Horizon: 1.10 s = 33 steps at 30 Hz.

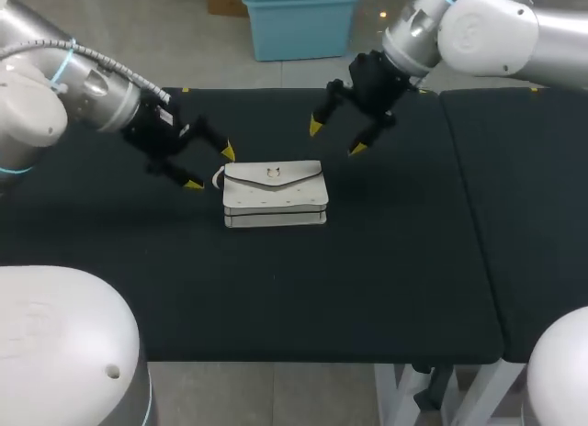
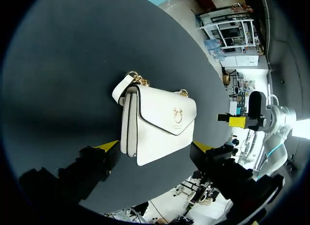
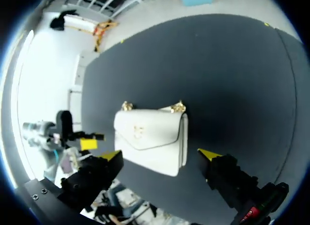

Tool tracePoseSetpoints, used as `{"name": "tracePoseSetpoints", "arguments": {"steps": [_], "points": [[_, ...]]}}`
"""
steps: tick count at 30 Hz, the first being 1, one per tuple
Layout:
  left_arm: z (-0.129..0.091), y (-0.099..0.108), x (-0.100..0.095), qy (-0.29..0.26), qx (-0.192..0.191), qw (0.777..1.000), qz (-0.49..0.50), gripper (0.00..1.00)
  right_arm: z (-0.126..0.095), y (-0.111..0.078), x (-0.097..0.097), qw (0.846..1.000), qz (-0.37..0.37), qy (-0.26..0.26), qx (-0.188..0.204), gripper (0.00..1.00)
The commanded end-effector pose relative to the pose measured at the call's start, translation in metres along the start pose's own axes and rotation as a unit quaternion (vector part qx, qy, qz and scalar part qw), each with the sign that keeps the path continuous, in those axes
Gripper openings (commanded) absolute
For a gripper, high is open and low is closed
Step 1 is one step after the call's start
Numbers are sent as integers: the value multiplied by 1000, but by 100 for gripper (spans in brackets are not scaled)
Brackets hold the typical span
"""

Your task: Pick up the bag, open it, inspect its contents, close it, and place it on the opposite side

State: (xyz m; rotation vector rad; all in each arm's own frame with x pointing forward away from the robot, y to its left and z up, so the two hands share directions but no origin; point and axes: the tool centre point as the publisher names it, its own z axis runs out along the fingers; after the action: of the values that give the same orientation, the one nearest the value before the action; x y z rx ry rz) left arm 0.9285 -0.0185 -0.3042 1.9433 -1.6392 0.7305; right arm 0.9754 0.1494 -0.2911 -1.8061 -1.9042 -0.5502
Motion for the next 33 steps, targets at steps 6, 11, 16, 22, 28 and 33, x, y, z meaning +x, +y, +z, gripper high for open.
{"name": "tracePoseSetpoints", "arguments": {"steps": [6,11,16,22,28,33], "points": [[23,-12,-11,53,8,999,1,95,18,1,-20,976,123,150,-93,100],[32,-15,-11,68,0,998,2,70,31,4,-25,975,130,153,-93,96],[37,-17,-15,76,-3,997,-1,67,47,4,-29,973,143,165,-80,81],[39,-21,-20,89,1,996,-10,67,61,5,-22,971,143,179,-65,69],[44,-23,-21,103,-2,995,-16,63,71,1,-20,973,140,179,-50,67],[51,-22,-19,115,-5,993,-15,55,82,0,-21,972,135,192,-27,62]]}}
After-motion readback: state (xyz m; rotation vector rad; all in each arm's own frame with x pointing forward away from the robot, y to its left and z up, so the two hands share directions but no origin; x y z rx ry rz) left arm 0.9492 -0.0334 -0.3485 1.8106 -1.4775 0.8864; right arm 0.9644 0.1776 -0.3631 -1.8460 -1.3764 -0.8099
